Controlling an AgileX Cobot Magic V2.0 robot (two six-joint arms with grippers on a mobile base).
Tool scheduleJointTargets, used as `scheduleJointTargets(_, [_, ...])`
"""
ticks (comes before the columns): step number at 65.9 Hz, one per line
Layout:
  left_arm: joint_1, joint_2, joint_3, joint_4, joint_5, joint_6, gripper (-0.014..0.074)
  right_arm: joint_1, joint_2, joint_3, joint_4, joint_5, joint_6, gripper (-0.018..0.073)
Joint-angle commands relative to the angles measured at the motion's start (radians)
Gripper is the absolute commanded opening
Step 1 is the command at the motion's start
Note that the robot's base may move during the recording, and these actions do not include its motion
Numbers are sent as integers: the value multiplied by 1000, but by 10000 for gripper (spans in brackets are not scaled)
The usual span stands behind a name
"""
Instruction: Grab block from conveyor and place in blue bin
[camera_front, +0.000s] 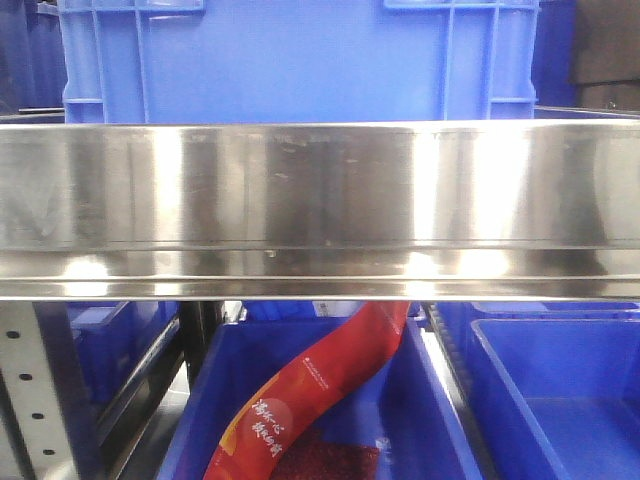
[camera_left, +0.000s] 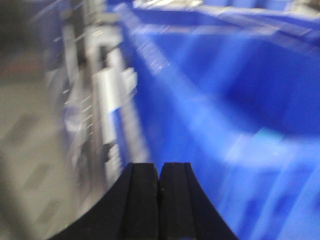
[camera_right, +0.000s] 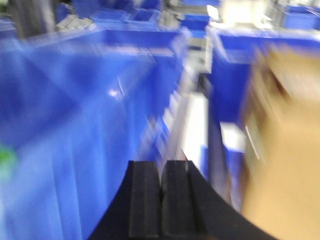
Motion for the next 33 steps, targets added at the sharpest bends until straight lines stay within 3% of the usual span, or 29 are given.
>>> scheduleJointTargets(1, [37, -94, 104, -7, -28, 2, -111, -8, -104, 114, -2, -36, -7, -160])
scheduleJointTargets(17, [62, -335, 291, -7, -21, 2, -111, -8, -376, 311, -2, 21, -7, -160])
scheduleJointTargets(33, [62, -512, 330, -7, -28, 2, -111, -8, -585, 326, -2, 62, -7, -160])
